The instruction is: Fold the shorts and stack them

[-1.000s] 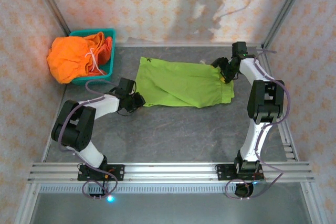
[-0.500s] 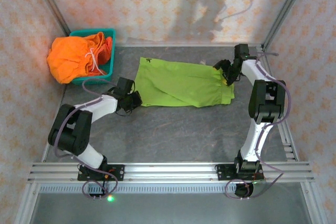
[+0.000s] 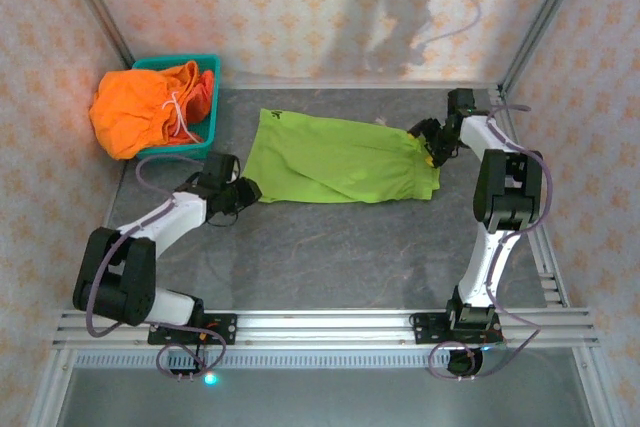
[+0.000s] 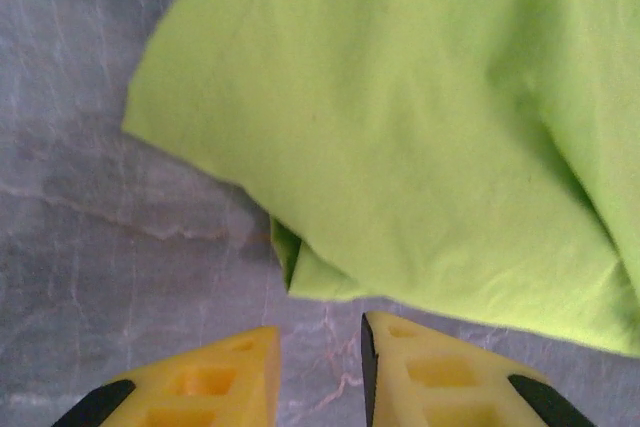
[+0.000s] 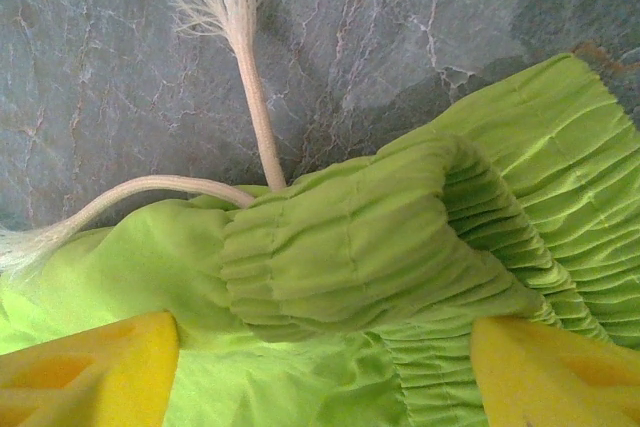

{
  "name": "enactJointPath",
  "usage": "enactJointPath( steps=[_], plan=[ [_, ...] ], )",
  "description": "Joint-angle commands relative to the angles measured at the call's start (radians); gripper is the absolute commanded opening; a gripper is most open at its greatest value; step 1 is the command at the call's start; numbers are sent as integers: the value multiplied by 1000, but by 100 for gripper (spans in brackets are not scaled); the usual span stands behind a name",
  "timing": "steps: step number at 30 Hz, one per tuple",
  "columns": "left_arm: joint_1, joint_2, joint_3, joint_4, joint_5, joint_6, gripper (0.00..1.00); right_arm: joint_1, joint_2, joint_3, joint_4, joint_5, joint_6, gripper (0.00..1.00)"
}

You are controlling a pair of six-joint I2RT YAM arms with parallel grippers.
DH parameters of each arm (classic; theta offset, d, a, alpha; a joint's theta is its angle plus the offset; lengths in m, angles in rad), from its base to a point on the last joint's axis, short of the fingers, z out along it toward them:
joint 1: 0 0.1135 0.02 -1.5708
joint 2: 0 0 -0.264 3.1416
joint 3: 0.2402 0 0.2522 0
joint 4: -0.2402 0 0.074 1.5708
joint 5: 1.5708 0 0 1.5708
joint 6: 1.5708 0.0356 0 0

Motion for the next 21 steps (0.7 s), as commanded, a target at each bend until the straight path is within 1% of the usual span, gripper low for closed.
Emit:
enactJointPath(
  steps=[1, 7, 15, 21],
  plan=[
    [-21, -19, -42, 17, 12, -24, 27, -7, 12, -16, -4, 9, 1, 77],
    [-21, 45, -55, 49, 2, -19, 27, -7, 4, -20, -7, 8, 0, 77],
    [-22, 81, -30, 108, -15, -11, 30, -8, 4, -16, -10, 7, -4, 77],
    [-21, 133, 0, 130, -7, -12, 30, -8, 6, -19, -11, 6, -7, 77]
  ],
)
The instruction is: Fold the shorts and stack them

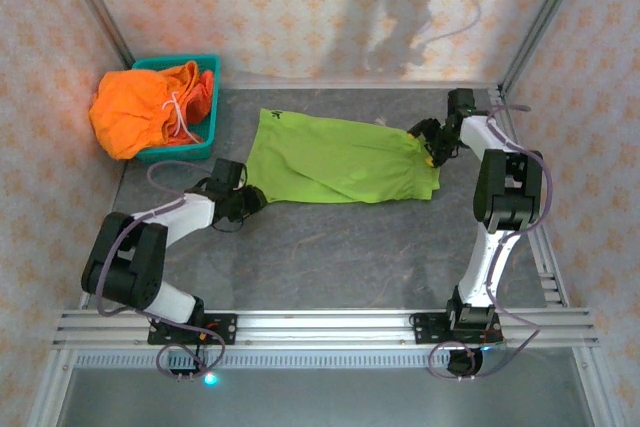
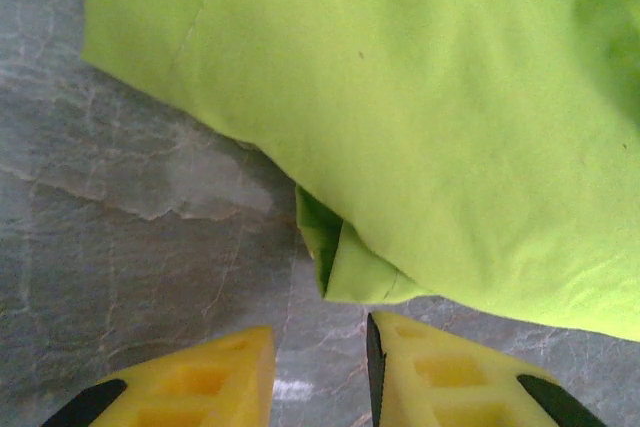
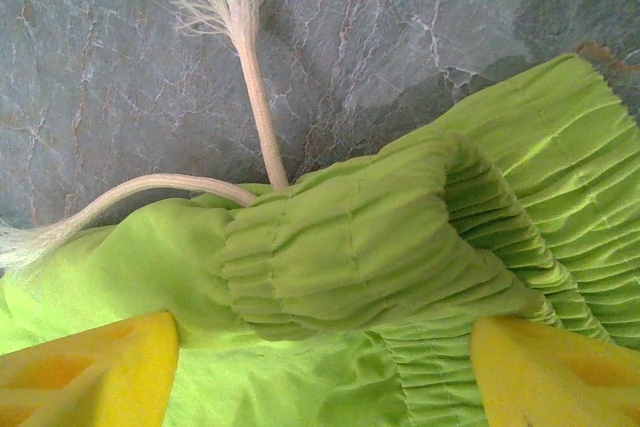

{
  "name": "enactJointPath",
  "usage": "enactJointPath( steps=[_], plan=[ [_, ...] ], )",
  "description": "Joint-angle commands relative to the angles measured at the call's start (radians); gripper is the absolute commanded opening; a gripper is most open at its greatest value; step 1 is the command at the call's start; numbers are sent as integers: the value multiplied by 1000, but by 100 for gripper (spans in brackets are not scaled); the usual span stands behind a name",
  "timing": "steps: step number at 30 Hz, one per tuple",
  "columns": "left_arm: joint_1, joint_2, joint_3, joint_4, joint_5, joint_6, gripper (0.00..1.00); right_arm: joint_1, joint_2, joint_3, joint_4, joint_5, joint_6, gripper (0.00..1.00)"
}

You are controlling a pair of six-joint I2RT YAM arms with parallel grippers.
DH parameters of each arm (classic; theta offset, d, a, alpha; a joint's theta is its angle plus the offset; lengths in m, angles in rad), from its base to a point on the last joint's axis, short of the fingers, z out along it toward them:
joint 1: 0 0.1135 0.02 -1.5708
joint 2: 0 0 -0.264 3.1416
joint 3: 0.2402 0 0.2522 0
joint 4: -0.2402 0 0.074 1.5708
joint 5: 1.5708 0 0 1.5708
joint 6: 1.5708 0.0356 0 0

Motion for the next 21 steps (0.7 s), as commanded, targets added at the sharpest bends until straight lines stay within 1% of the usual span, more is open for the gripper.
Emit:
enactJointPath(
  steps=[1, 6, 14, 21],
  plan=[
    [-2, 36, 34, 38, -11, 3, 30, -8, 8, -19, -12, 9, -8, 77],
    [-2, 66, 58, 34, -20, 9, 30, -8, 12, -19, -13, 9, -12, 77],
    [0, 52, 71, 27, -32, 10, 31, -8, 20, -20, -15, 9, -19, 76],
    [1, 83, 88, 21, -15, 19, 31, -7, 27, -25, -12, -2, -20, 76]
  ],
)
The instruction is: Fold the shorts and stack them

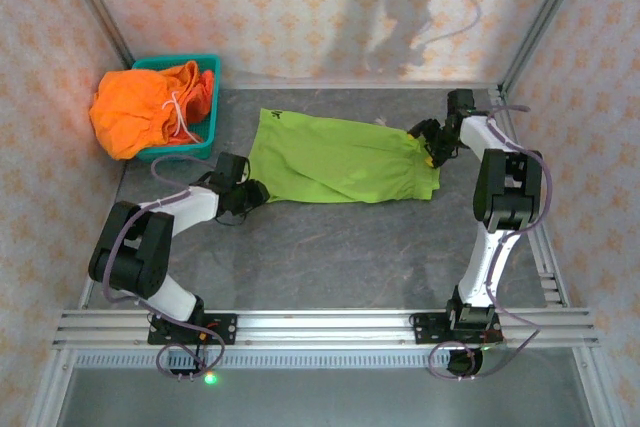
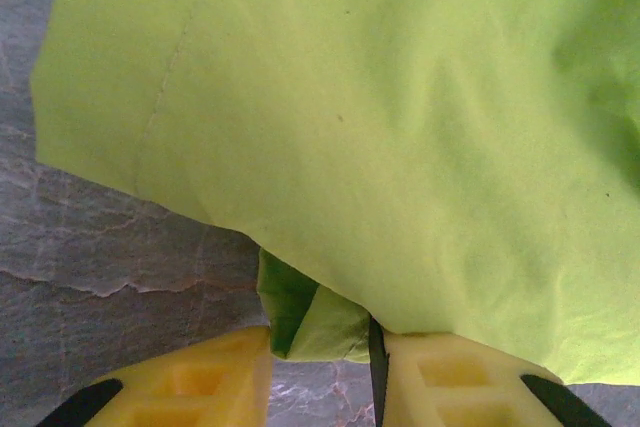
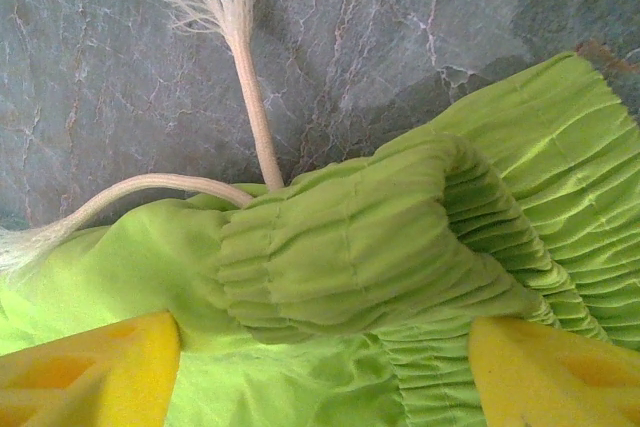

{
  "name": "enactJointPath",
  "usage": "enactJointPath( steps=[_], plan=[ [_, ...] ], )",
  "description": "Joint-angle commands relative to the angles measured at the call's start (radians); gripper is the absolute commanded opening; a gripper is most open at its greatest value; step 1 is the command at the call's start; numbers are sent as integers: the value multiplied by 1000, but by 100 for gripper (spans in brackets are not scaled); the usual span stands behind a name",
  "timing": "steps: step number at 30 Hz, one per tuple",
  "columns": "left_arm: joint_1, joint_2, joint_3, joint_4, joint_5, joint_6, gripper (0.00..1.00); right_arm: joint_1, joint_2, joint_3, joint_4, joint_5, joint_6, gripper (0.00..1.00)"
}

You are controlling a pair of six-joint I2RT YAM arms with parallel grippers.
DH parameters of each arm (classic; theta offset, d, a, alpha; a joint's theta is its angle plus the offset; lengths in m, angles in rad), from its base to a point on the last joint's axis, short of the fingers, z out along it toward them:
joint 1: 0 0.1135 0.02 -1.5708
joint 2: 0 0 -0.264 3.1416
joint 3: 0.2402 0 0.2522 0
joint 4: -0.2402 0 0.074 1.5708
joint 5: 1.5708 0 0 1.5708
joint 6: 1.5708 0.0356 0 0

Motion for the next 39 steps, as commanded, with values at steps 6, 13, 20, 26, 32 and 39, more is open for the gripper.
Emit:
enactJointPath(
  steps=[6, 13, 20, 26, 32, 39],
  plan=[
    [3, 60, 50, -8, -14, 26, 28, -8, 23, -23, -14, -6, -20, 75],
    [12, 55, 93, -61, -66, 59, 7, -8, 26, -18, -29, 7, -37, 75],
    [54, -91, 97, -158, -143, 117, 0, -7, 54, -2, -49, 33, -55, 74],
    [89, -169, 91, -253, -191, 180, 0, -6, 80, 6, -61, 50, -62, 74],
    [106, -197, 11, -255, -191, 185, 0, -8, 83, -3, -68, 62, -75, 74],
    [120, -222, -90, -218, -179, 144, 2, -8, 73, -16, -72, 54, -81, 74]
  ],
)
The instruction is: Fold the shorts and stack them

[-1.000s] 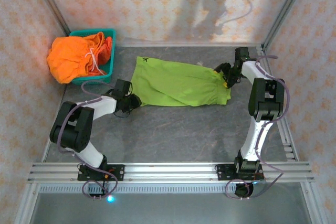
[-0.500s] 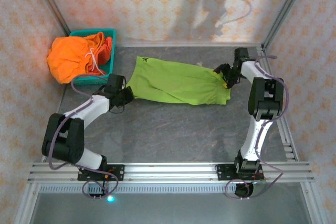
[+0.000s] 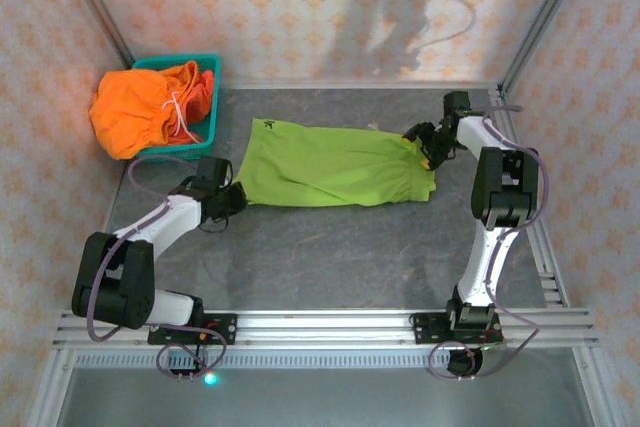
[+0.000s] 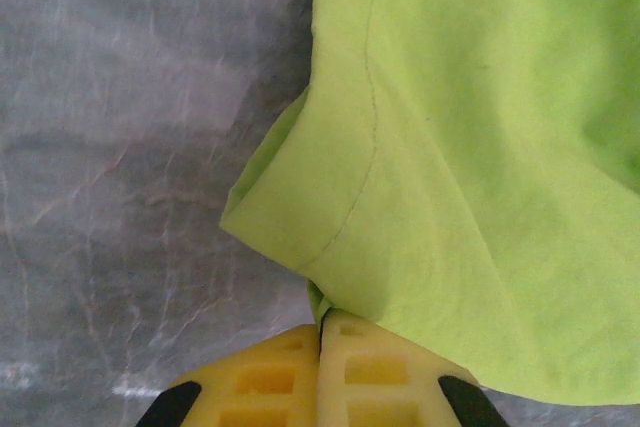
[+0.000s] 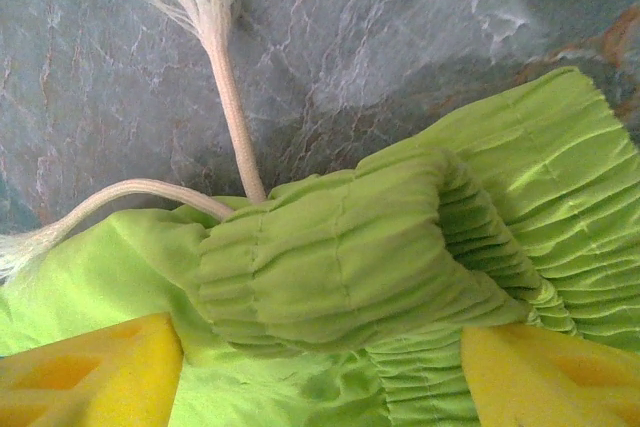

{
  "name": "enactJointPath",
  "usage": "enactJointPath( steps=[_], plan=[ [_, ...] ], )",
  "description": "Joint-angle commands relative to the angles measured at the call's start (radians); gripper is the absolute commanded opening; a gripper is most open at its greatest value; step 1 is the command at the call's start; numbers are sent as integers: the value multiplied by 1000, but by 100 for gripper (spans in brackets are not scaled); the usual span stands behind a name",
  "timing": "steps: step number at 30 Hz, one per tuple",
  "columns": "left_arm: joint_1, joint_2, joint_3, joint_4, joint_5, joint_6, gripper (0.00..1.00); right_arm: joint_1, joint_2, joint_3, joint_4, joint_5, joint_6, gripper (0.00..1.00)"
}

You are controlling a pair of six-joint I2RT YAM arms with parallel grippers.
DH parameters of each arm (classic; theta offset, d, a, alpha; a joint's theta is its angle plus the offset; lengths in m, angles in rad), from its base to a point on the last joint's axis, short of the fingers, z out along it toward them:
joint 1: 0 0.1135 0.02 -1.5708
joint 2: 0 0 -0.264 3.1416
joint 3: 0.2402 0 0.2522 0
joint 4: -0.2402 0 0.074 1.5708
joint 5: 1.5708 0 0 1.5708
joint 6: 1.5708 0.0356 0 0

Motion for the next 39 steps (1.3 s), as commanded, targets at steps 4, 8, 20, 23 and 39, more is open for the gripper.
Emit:
enactJointPath(
  steps=[4, 8, 20, 23, 39],
  plan=[
    [35, -57, -88, -12, -35, -28, 12, -13, 1, -44, -56, 61, -48, 75],
    [41, -161, -57, -53, 47, -30, 47, 8, -117, -88, -58, 11, -71, 76],
    [-17, -190, 77, 119, 232, -197, 97, 263, -358, -192, -25, 21, -63, 82],
    [-68, -99, 76, 227, 235, -241, 100, 273, -309, -175, -31, 46, -61, 82],
    [-150, 182, -47, 508, 166, -296, 100, 200, -27, 8, -78, 100, -86, 79]
  ],
)
